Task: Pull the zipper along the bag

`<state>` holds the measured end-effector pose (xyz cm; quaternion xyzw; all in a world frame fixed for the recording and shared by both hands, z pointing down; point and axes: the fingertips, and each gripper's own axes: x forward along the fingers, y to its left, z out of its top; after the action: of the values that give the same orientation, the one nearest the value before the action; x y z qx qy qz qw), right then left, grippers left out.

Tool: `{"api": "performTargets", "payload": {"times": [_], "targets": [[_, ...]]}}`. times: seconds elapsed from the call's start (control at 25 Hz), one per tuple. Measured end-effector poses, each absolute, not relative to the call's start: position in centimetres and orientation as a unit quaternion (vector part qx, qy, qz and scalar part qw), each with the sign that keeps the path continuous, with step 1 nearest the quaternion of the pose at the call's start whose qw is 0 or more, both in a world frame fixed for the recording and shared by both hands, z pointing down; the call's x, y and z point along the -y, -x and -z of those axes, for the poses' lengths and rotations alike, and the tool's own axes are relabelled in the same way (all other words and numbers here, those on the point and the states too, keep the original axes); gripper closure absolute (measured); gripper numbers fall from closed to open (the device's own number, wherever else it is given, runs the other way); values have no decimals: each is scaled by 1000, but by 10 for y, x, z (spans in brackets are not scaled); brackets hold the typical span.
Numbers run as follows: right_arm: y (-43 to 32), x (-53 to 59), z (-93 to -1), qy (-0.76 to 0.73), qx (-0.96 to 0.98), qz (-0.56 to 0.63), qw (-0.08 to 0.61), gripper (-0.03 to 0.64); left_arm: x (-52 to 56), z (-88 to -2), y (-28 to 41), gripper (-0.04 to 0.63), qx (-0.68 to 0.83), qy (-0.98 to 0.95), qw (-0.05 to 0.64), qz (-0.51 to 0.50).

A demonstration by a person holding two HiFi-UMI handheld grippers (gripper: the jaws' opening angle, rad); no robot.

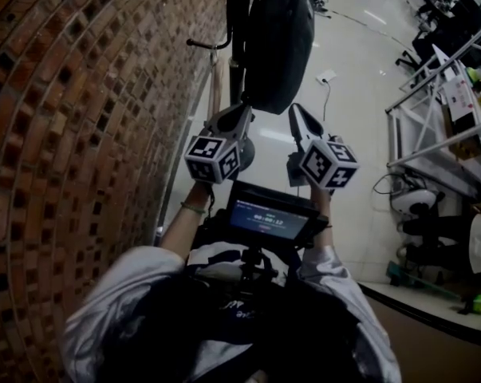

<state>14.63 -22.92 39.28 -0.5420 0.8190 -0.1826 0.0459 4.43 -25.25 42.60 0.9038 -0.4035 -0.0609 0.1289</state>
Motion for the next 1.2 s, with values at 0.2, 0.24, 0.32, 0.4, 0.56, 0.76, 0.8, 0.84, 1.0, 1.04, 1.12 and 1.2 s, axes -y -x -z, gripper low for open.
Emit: {"api": "performTargets", "payload": {"times": [0.2, 0.24, 0.32, 0.4, 0.56, 0.76, 0.8, 0.84, 1.0, 1.04, 1.12, 1.2], "targets": [[-159, 211, -409, 551, -814, 178, 39, 617, 233, -417, -52, 588, 417, -899, 124, 58], [-161, 208, -408, 553, -813, 176, 39, 617, 229, -415, -54, 588, 418, -898, 123, 59], [-163, 202, -407, 552, -815, 174, 37, 618, 220, -413, -58, 588, 422, -897, 121, 59], [-162, 197, -407, 547, -819, 171, 33, 618, 211, -412, -60, 588, 428, -894, 119, 58], [-157, 188, -412, 536, -829, 158, 14, 620, 197, -412, -59, 588, 441, -888, 117, 61], [-152, 183, -424, 528, -835, 155, -6, 621, 189, -414, -51, 588, 458, -879, 118, 59], [-152, 182, -424, 530, -834, 154, -7, 621, 189, -414, -50, 588, 459, -878, 117, 60], [-152, 182, -425, 531, -834, 153, -7, 621, 188, -414, -49, 588, 461, -878, 116, 61], [-154, 179, -424, 533, -834, 146, -10, 621, 184, -413, -46, 588, 467, -875, 113, 60], [-153, 178, -423, 533, -834, 143, -10, 622, 183, -413, -46, 588, 467, -875, 111, 61], [-152, 177, -421, 532, -835, 139, -9, 621, 182, -412, -46, 588, 468, -875, 110, 64], [-151, 176, -419, 530, -837, 138, -8, 622, 182, -411, -45, 588, 470, -873, 109, 66]]}}
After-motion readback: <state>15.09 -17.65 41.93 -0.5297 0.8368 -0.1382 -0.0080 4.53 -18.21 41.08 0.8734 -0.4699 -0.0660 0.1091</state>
